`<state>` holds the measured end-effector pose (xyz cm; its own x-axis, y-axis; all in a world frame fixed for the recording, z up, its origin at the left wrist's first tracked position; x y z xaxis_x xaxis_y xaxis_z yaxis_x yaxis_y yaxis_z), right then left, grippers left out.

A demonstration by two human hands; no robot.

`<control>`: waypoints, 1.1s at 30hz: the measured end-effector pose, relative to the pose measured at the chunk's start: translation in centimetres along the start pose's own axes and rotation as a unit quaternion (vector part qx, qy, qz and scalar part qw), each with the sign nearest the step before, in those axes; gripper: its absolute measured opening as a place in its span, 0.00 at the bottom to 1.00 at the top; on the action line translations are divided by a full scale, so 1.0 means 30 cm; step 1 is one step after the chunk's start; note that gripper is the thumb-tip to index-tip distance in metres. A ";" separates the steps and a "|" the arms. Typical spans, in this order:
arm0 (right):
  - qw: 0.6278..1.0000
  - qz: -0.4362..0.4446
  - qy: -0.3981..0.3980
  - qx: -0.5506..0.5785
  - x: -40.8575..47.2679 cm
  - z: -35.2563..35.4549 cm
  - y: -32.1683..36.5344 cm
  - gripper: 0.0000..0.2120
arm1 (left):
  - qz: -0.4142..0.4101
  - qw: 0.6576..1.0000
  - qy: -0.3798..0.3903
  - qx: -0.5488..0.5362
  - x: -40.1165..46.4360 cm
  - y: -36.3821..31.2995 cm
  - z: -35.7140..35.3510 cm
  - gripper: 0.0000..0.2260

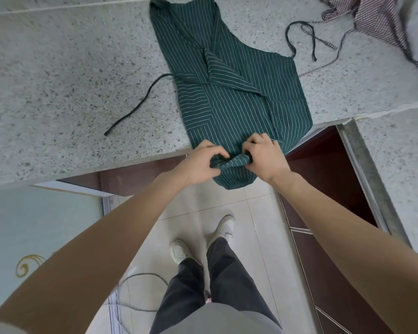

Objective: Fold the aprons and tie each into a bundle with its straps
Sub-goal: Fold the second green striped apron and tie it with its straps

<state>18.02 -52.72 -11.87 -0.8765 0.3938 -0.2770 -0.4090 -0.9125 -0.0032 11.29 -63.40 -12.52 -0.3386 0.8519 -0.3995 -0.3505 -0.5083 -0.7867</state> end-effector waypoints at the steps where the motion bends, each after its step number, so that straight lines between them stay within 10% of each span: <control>1: 1.000 -0.020 0.005 -0.009 -0.006 0.001 -0.017 0.14 | 0.008 0.999 0.042 -0.007 -0.004 0.007 -0.024 0.18; 7: 0.981 -0.057 0.184 0.028 -0.031 -0.086 -0.062 0.28 | 0.038 0.997 -0.003 0.060 0.013 0.036 0.067 0.23; 33: 0.976 -0.009 0.053 0.213 0.729 0.213 -0.119 0.21 | 0.200 0.953 -0.226 -0.005 0.471 0.113 0.633 0.20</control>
<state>-1.31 -40.14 -11.76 -0.8464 0.3748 -0.3782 -0.5119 -0.7684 0.3841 -11.25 -55.47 -11.89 -0.7866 0.4467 -0.4263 -0.1065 -0.7782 -0.6189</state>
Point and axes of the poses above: each hand's wrist, its own x-axis towards the middle knuckle, its own z-axis out of the back of the hand, y = z × x, the point moved 9 cm from there along x, towards the middle knuckle, and after that the axes turned 7 degrees about -x, right-handed, at the moved point
